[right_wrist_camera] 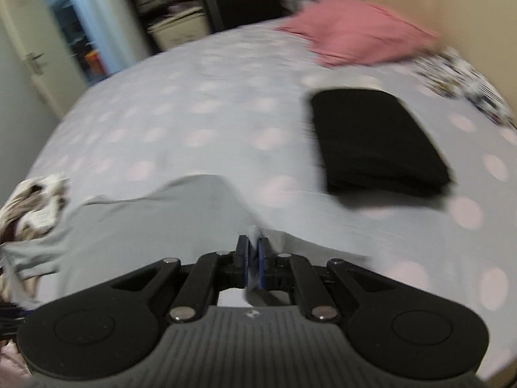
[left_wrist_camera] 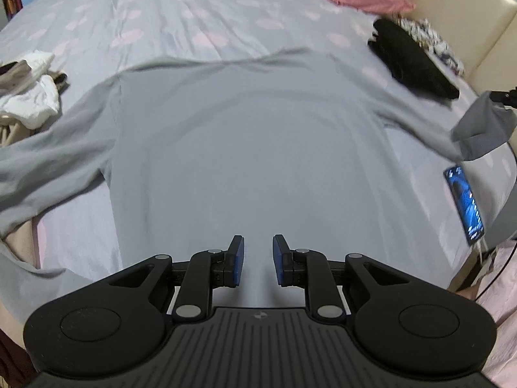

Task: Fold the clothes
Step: 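Grasp a grey shirt sleeve with the right gripper and lift it toward the shirt body, then lay the sleeve on the shirt body and open the right gripper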

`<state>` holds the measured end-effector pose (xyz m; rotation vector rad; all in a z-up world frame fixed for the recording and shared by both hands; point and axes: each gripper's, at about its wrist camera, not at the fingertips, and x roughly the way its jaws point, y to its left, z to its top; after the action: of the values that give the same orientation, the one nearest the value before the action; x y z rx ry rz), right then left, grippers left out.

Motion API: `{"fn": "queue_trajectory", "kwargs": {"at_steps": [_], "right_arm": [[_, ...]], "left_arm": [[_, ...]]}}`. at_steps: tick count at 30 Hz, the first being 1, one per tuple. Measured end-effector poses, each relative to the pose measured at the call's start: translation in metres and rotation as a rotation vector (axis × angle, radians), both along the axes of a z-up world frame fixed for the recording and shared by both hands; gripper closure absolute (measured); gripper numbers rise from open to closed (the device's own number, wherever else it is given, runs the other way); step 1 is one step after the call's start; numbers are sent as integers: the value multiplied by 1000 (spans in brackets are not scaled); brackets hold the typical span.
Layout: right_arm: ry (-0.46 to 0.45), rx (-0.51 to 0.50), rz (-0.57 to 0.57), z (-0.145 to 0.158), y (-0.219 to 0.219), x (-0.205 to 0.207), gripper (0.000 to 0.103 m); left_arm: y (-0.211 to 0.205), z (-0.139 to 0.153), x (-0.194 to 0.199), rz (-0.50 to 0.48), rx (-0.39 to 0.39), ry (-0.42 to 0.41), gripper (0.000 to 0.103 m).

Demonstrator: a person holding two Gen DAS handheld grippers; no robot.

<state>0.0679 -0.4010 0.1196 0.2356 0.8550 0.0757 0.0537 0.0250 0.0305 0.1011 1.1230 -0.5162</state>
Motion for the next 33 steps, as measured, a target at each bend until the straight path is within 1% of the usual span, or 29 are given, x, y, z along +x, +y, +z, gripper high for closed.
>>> {"fn": "queue_trajectory", "kwargs": {"at_steps": [3,6,9,13,17,18,19,21,24,29,32,33], "right_arm": [[-37,31,105,14,49,4,96],[-65,64,233,26,104,4,96],[-65,105,382,28,155,-3,96],[-21,114,566,14,213,-19,96],[51,105,680,-19,249,-34,96],[61,100,694,-27,254,-36,95],[73,104,698,-36,256,-37,90],[103,130,693,-52,256,-33,86],[97,130,668,-59,251,-25,76],[70,130,564,-61,224,-16,73],[81,114,495,-68,203,-13,72],[88,112,477,-72,199,-12,71]], "left_arm": [[9,5,1,31,-29,-13,86],[20,8,0,68,-58,-17,86],[29,11,-1,99,-74,-30,86],[44,14,-3,140,-86,-49,86],[59,12,-7,167,-83,-50,86],[62,10,-8,170,-80,-46,86],[65,8,-9,174,-76,-41,86],[69,5,-11,176,-70,-32,86],[70,1,-14,168,-60,-28,86],[67,-4,-22,130,-45,-42,86],[60,-9,-24,96,-42,-29,80],[57,-12,-25,85,-42,-23,77]]}}
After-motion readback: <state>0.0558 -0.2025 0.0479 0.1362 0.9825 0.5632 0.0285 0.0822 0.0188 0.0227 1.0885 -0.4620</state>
